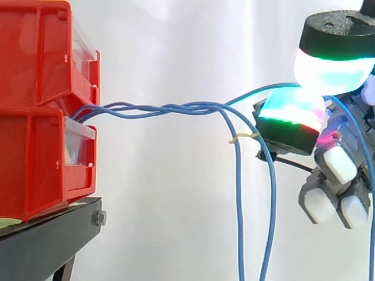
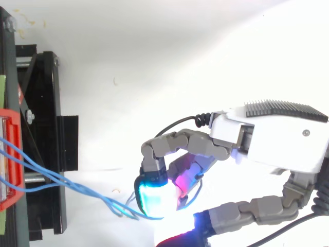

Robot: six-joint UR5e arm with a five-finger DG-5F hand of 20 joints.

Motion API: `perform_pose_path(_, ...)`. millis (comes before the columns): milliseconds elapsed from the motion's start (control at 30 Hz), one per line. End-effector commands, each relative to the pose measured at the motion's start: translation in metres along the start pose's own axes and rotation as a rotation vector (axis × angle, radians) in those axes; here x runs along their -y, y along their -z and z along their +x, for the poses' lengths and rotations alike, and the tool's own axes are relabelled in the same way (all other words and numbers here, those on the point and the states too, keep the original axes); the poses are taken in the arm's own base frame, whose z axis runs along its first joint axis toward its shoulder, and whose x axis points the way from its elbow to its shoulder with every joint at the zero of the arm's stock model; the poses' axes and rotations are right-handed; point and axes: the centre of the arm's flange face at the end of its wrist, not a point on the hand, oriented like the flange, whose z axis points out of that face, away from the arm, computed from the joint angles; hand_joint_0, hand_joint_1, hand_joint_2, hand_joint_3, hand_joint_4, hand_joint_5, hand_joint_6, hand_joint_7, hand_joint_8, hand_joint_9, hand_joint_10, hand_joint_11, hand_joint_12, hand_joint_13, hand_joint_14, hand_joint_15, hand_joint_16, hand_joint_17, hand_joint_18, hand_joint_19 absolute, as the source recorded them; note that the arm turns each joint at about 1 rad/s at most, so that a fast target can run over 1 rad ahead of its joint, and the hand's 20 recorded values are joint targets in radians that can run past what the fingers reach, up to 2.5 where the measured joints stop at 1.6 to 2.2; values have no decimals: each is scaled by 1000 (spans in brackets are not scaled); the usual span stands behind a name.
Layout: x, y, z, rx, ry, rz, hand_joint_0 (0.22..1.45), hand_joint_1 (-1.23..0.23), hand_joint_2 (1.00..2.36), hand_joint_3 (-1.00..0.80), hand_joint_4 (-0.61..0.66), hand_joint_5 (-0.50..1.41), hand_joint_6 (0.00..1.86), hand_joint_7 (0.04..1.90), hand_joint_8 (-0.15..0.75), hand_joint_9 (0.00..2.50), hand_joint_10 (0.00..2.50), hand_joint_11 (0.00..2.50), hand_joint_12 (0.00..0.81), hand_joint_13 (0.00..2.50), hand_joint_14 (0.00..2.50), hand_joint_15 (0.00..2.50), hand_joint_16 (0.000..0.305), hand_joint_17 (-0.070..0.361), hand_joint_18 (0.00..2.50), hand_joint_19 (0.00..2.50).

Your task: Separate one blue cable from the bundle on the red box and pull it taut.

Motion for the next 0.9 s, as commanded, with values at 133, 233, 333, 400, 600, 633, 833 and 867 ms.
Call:
perform_pose_path(133, 0, 0, 0, 0, 0, 0, 590, -780, 1009, -93, 43, 14, 676, 1366, 358, 1177, 10, 441, 403, 914, 15, 529, 54, 120, 795, 512)
perform_pose_path(233, 0, 0, 0, 0, 0, 0, 589, -778, 1009, -89, 50, 15, 676, 1368, 363, 1188, 11, 453, 408, 937, 15, 548, 53, 119, 823, 512)
perform_pose_path(333, 0, 0, 0, 0, 0, 0, 586, -774, 1008, -87, 53, 16, 676, 1370, 368, 1204, 13, 461, 409, 953, 15, 556, 53, 118, 846, 526)
perform_pose_path(400, 0, 0, 0, 0, 0, 0, 584, -771, 1008, -86, 53, 17, 675, 1373, 370, 1208, 11, 463, 410, 960, 15, 565, 53, 120, 858, 528)
perform_pose_path(600, 0, 0, 0, 0, 0, 0, 583, -768, 1007, -87, 56, 18, 676, 1371, 370, 1218, 11, 481, 406, 973, 13, 573, 53, 120, 880, 552)
perform_pose_path(633, 1, 0, 0, 0, 0, 1, 582, -768, 1007, -84, 56, 18, 677, 1370, 372, 1218, 13, 484, 408, 975, 16, 580, 53, 120, 882, 559)
perform_pose_path(833, 0, 0, 0, 0, 0, 0, 580, -767, 1007, -83, 56, 18, 679, 1365, 371, 1224, 14, 484, 409, 982, 17, 581, 54, 120, 903, 563)
perform_pose_path(867, 0, 0, 0, 0, 0, 0, 579, -767, 1007, -83, 56, 18, 678, 1366, 374, 1225, 11, 484, 407, 984, 14, 598, 54, 121, 906, 564)
